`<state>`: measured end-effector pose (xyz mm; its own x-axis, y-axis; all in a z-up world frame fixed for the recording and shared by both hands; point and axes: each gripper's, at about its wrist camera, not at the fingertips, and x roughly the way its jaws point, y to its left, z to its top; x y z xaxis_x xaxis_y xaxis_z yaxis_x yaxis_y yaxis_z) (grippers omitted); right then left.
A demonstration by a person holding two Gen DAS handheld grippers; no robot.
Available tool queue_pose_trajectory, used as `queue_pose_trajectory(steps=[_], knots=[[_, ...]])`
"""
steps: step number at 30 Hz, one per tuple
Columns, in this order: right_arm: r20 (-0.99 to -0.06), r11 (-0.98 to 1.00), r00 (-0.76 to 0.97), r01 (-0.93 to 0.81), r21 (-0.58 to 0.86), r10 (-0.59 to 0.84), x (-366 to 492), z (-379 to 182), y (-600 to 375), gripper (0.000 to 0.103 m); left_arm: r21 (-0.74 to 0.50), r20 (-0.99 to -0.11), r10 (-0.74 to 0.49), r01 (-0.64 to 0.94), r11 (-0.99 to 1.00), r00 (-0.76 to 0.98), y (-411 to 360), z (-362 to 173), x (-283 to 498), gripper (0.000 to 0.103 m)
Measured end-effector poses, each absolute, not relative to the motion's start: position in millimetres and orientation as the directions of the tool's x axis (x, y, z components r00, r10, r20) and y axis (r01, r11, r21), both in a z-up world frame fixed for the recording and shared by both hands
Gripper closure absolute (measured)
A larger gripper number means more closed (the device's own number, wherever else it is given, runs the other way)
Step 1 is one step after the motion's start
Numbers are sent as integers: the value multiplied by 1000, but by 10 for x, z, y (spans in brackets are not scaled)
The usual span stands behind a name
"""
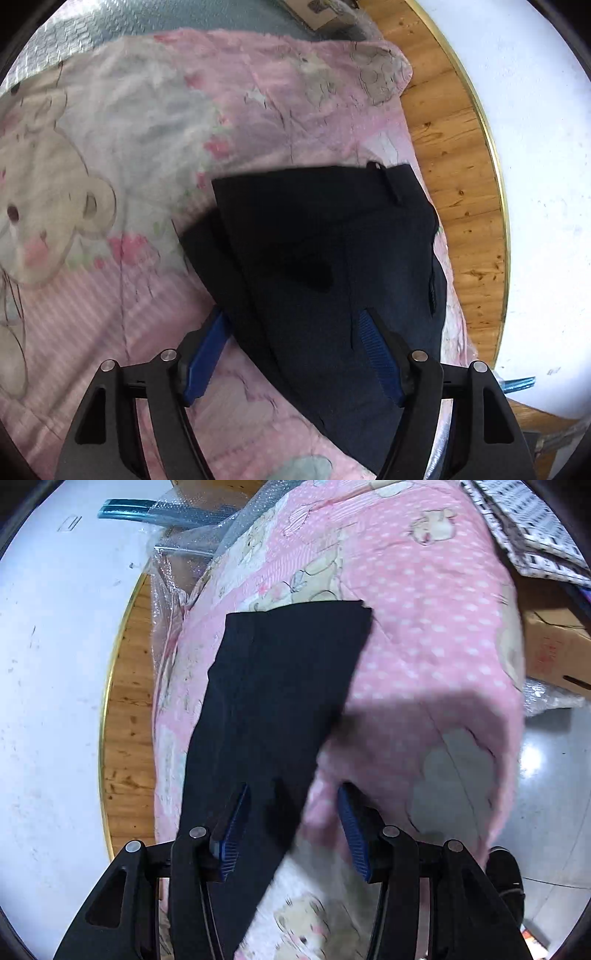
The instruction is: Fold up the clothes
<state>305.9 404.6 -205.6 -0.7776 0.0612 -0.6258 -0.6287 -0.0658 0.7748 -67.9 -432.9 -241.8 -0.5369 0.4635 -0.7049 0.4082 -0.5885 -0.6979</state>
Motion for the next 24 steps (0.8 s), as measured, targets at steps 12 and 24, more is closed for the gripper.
queue_pose_trajectory(steps=[12, 24], knots=[[-612, -88, -786, -618, 781, 94, 2941, -1909, 4355, 53, -730, -672, 468, 406, -550, -574, -4283, -2503, -541, 31], [-644, -198, -764, -637, 745, 39, 2527, -1911, 4347, 66, -776, -621, 462, 411, -479, -633, -4297, -2547, -520, 38]])
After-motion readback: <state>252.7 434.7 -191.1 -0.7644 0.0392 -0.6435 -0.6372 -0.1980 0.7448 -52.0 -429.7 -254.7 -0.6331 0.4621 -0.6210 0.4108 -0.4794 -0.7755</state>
